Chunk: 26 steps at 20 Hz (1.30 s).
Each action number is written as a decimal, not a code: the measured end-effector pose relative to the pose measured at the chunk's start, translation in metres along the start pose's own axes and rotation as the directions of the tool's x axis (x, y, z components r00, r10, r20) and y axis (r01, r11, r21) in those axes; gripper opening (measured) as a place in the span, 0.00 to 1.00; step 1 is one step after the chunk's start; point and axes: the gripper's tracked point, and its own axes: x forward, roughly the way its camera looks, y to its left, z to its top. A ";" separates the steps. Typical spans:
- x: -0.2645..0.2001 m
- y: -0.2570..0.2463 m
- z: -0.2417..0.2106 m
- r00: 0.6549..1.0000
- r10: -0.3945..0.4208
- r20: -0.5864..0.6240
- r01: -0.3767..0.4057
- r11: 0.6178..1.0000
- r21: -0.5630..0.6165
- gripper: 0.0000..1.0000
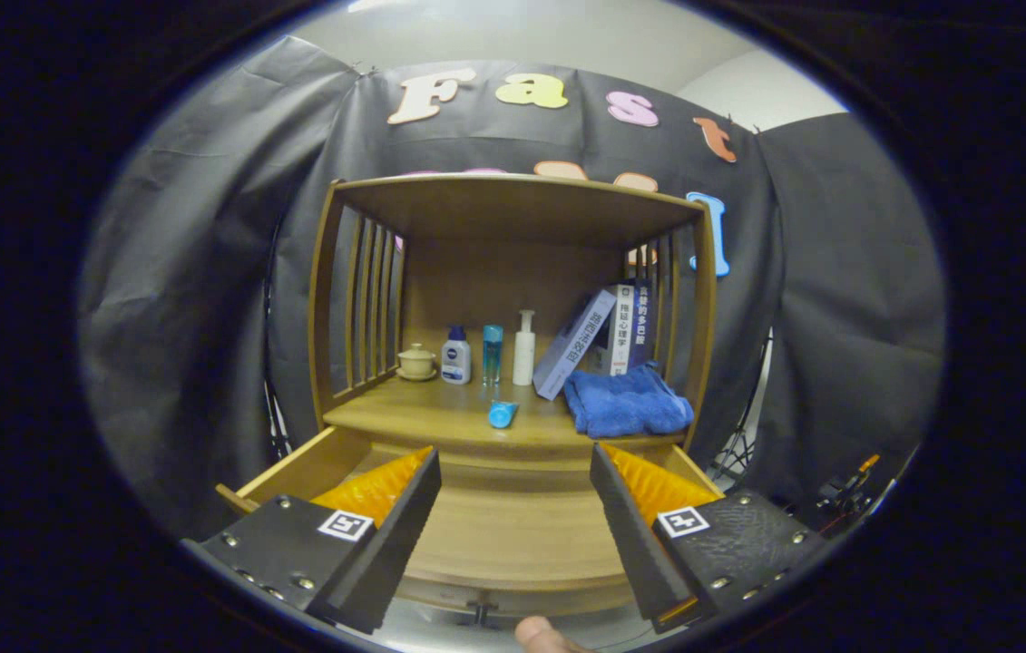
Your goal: Pull open the drawer, take out the items inside it, and place them on the countertop above the cabinet.
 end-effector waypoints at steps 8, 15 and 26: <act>-0.030 0.001 -0.033 1.000 -0.010 0.016 0.009 0.996 0.087 0.98; -0.035 -0.011 -0.078 0.998 -0.016 -0.054 0.025 0.984 0.175 0.99; -0.030 -0.006 -0.112 0.996 -0.015 -0.088 0.029 0.987 0.157 0.99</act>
